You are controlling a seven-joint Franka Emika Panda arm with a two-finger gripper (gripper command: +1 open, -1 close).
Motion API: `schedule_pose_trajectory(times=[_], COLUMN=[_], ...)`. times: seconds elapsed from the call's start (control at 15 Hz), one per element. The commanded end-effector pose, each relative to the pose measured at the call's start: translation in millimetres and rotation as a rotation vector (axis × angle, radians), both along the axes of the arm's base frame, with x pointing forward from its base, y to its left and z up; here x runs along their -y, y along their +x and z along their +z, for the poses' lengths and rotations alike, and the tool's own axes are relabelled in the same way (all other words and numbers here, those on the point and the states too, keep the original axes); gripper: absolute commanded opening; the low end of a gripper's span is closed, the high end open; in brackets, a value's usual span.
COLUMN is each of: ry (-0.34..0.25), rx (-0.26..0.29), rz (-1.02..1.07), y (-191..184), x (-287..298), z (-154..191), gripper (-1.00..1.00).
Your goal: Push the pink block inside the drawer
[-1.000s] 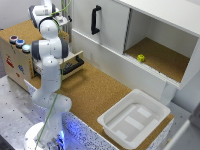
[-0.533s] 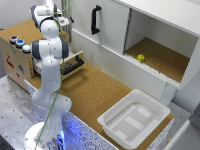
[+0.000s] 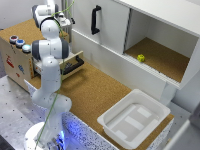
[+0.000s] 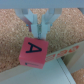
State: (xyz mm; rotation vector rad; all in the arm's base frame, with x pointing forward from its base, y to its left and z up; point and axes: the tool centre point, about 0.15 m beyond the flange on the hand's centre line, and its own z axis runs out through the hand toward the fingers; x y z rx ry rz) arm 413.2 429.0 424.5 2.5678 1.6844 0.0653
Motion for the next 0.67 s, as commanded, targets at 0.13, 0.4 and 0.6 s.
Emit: schedule_pose_trajectory(times=[0.13,0.4,0.6], ry=[0.021,0.034,0.047], rx=[-0.017,-0.012,-0.002], rz=[-0.077,-0.100,-0.131], y=[-6.4,-5.2,-3.9], x=[37.8,43.4,47.2], z=[-3.8,-3.1,0.1], gripper=[-1.00,-1.00,1.00])
